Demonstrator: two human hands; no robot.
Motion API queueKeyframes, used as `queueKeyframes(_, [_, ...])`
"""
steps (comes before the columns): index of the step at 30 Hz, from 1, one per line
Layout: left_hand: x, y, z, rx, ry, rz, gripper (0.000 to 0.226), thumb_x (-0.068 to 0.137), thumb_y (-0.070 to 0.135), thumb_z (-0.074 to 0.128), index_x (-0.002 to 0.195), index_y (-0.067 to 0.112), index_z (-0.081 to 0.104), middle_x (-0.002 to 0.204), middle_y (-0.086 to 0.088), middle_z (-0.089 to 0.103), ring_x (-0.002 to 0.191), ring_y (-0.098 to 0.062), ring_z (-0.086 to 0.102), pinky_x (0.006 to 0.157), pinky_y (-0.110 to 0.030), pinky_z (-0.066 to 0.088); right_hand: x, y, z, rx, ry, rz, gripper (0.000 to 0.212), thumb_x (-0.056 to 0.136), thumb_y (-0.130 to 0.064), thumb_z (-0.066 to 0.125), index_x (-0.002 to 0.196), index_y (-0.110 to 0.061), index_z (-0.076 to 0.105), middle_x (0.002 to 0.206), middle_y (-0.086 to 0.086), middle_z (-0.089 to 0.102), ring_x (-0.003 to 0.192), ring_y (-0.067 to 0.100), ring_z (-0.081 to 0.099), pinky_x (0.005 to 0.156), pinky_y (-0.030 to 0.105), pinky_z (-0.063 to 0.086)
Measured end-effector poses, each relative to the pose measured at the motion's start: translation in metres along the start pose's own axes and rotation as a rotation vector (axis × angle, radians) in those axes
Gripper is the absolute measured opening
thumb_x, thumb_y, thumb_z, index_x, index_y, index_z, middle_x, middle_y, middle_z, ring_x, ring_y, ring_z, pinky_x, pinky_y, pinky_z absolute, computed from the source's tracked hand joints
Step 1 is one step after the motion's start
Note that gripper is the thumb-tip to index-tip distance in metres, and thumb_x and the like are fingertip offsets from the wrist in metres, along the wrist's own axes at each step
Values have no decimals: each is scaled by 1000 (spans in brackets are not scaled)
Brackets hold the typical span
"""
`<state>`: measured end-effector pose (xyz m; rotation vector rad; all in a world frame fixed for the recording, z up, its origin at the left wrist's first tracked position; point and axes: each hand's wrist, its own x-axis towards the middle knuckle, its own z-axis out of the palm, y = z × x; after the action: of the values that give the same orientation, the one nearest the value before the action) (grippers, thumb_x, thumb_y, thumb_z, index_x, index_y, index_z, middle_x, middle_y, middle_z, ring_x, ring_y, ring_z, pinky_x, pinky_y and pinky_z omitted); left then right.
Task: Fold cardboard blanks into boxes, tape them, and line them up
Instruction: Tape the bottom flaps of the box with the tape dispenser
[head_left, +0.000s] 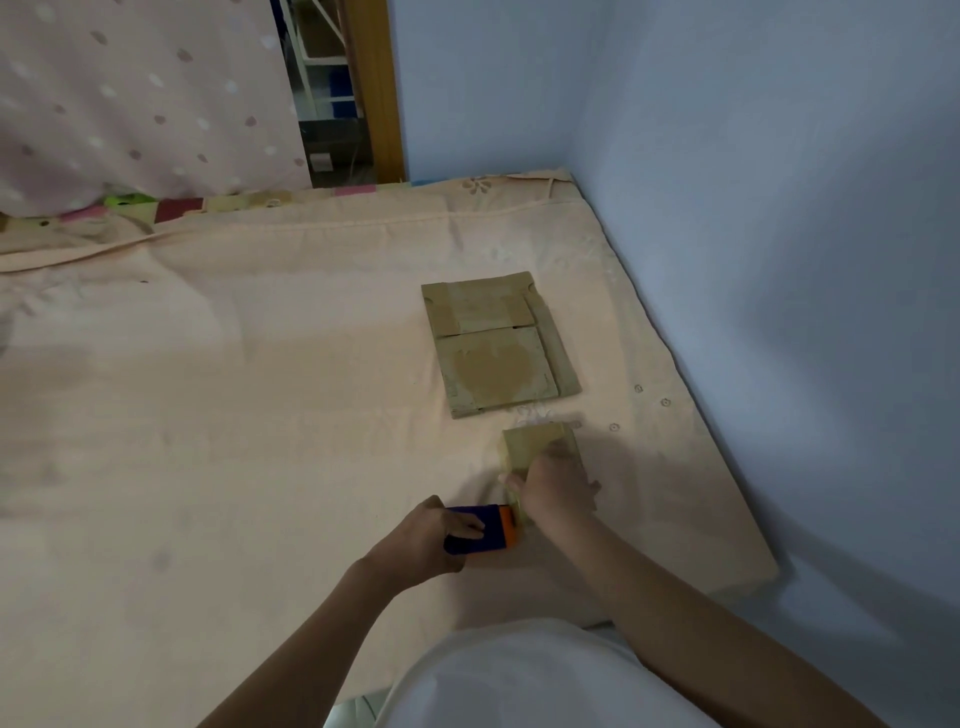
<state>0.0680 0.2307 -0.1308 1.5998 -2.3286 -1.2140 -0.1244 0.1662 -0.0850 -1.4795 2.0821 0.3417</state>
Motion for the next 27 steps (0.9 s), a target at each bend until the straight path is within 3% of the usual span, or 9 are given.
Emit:
queueKeyframes(2, [0, 2, -1, 3, 16, 11, 51, 82, 11, 73, 131, 23, 64, 121, 20, 59, 102, -10, 43, 74, -3, 32, -3, -7, -2, -11, -7, 11, 109, 88, -61, 62, 157, 1, 5, 154, 28, 32, 139, 45, 38, 113, 57, 33])
queueKeyframes(5, [-2, 4, -3, -13, 23, 24, 51, 83, 11, 72, 131, 23, 64, 118, 25, 55, 102, -9, 42, 74, -3, 32, -1, -13, -4, -41, 23, 17, 101, 92, -39, 67, 156, 3, 1, 153, 32, 30, 138, 48, 37, 112, 55, 37])
queueKeyframes(7, [-5, 3, -4, -26, 18, 31, 51, 82, 13, 73, 131, 26, 64, 128, 19, 60, 103, -9, 43, 75, -4, 33, 8, -9, -4, 39, 41, 47, 99, 85, -37, 74, 154, 0, 13, 145, 27, 41, 131, 43, 46, 106, 51, 44])
queueKeyframes(9, [-11, 1, -9, -32, 31, 36, 51, 81, 15, 75, 129, 28, 65, 129, 15, 62, 103, -8, 45, 77, -4, 35, 16, 1, -10, 188, 44, 81, 92, 73, -43, 80, 142, -3, 35, 125, 16, 59, 112, 34, 60, 90, 42, 54])
queueKeyframes(12, [-26, 1, -23, -43, 87, 59, 51, 79, 16, 79, 126, 30, 67, 119, 24, 62, 102, -6, 50, 80, -7, 41, 24, 26, -26, 424, -69, 57, 62, 72, -41, 77, 121, -9, 56, 103, 3, 66, 94, 22, 65, 70, 31, 54])
queueKeyframes(15, [-43, 7, -44, -80, 143, 89, 51, 74, 15, 84, 121, 32, 70, 106, 39, 51, 100, 2, 52, 82, -9, 47, 31, 56, -40, 698, -172, 48, 43, 77, -31, 74, 116, -14, 64, 103, 1, 68, 96, 19, 65, 79, 32, 56])
queueKeyframes(19, [-50, 23, -70, -128, 157, 123, 53, 71, 16, 87, 116, 39, 71, 108, 31, 58, 102, 3, 56, 82, -13, 52, 33, 84, -42, 940, -323, -5, 37, 86, -20, 70, 122, -11, 67, 109, 5, 73, 101, 22, 69, 83, 35, 59])
queueKeyframes(22, [-47, 35, -86, -162, 142, 148, 52, 71, 12, 87, 113, 38, 73, 110, 36, 62, 104, 0, 58, 81, -11, 51, 35, 94, -44, 1019, -399, -67, 32, 92, -20, 63, 122, -14, 69, 110, 7, 75, 106, 26, 70, 93, 41, 57])
queueKeyframes(27, [-38, 45, -95, -159, 99, 120, 53, 71, 10, 86, 111, 42, 73, 113, 31, 65, 105, -2, 57, 79, -14, 52, 32, 100, -47, 1099, -506, -92, 25, 98, -16, 54, 117, -14, 71, 110, 12, 74, 105, 27, 69, 80, 34, 56])
